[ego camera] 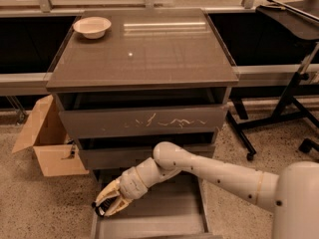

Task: Pick rxbar chocolate from bottom drawer and place on counter

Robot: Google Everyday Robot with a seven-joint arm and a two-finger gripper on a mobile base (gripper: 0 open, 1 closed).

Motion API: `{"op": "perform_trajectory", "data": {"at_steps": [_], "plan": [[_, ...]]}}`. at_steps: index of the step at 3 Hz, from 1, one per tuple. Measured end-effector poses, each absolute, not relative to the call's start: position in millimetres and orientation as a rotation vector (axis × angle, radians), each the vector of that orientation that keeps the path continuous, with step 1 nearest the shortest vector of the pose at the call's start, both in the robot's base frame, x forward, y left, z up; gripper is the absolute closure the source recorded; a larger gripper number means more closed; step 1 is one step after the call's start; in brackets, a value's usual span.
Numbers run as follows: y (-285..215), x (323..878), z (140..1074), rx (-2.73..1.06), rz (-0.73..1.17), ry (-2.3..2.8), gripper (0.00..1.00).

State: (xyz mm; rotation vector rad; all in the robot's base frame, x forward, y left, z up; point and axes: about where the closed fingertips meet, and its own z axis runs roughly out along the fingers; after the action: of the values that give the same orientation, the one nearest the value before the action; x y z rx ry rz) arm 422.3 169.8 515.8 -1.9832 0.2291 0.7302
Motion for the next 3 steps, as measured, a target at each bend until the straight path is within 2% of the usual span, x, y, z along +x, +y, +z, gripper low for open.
{"op": "perform_trajectory", "data": {"at_steps": [1, 3], "plan": [[162.1, 404.1, 588.7, -1.966, 0.593, 0.066, 1.0], [131.4, 397.7, 665.7, -1.977, 0.418, -0.039, 1.0]]}}
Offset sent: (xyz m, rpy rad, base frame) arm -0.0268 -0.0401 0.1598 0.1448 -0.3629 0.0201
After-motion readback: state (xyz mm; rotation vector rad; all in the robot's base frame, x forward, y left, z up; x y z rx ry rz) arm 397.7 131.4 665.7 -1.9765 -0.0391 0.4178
